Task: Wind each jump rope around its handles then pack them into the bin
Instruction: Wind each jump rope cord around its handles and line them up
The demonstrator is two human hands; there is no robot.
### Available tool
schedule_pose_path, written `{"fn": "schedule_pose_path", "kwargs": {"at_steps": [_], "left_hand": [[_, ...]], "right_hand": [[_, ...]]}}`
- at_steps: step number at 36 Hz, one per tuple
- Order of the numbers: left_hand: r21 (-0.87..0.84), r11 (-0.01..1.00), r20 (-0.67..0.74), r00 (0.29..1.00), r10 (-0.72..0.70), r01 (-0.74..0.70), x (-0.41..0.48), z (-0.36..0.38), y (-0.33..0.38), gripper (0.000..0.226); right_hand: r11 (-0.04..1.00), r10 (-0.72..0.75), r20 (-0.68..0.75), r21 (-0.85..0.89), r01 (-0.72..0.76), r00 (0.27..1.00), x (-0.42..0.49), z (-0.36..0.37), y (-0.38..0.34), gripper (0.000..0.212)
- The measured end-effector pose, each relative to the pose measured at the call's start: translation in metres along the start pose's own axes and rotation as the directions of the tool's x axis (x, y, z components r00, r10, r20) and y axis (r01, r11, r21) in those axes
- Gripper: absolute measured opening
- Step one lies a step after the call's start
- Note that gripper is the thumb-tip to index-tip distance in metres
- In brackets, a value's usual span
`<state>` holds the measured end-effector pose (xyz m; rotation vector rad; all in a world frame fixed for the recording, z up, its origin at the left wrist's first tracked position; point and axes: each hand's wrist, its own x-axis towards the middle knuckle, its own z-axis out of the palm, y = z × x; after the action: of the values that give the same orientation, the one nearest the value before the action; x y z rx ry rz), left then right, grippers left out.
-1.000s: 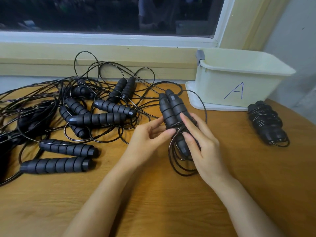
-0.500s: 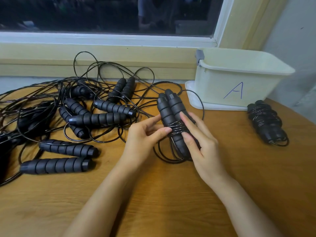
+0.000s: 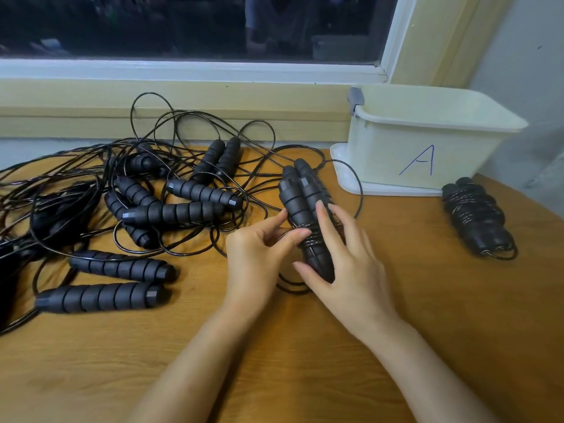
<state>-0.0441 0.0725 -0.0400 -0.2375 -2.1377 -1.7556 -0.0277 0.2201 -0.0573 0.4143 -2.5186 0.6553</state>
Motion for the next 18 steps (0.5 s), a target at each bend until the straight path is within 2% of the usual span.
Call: {"fn": "schedule_pose_path", "kwargs": {"at_steps": [3,5,7,11,13,16,17,18], "left_hand": [[0.053,0.998,0.033,0.999,0.033,-0.035,-0.001,0.002,-0.001,0.062],[0.046,0.999,0.055,0.998,0.025,-0.028,-0.001,0.004,0.000,0.058],[0.034,0.999,0.075,0.997,-0.001,-0.002,0.000,0.004,0.001,0.056],[-0.029,0.992,0.152,0.982,-0.114,0.119,0.002,0.001,0.000,0.056],[-0.094,0.965,0.197,0.955,-0.222,0.243,0.001,0.002,0.000,0.045],[-0.087,0.929,0.328,0.891,-0.315,0.360,-0.003,0.004,0.008,0.010],[-0.075,0.927,0.389,0.867,-0.312,0.367,-0.003,0.003,0.012,0.008],[-0.067,0.932,0.448,0.845,-0.292,0.358,-0.004,0.001,0.016,0.018]], "right_hand": [[1.000,-0.009,0.012,0.005,0.009,1.000,-0.001,0.003,0.001,0.075],[1.000,-0.012,0.014,-0.028,0.012,1.000,-0.001,0.003,0.002,0.083],[0.998,-0.007,0.013,-0.065,0.008,1.000,0.000,0.003,0.002,0.090],[0.992,-0.017,-0.027,-0.126,0.014,0.999,0.002,0.001,0.005,0.080],[0.986,-0.015,-0.053,-0.167,0.006,0.998,0.003,-0.003,0.007,0.077],[0.981,-0.016,-0.074,-0.193,0.002,0.997,0.007,-0.014,0.011,0.074],[0.983,-0.013,-0.064,-0.182,0.001,0.998,0.007,-0.019,0.013,0.074],[0.988,-0.004,-0.048,-0.152,-0.004,0.999,0.008,-0.024,0.015,0.076]]}}
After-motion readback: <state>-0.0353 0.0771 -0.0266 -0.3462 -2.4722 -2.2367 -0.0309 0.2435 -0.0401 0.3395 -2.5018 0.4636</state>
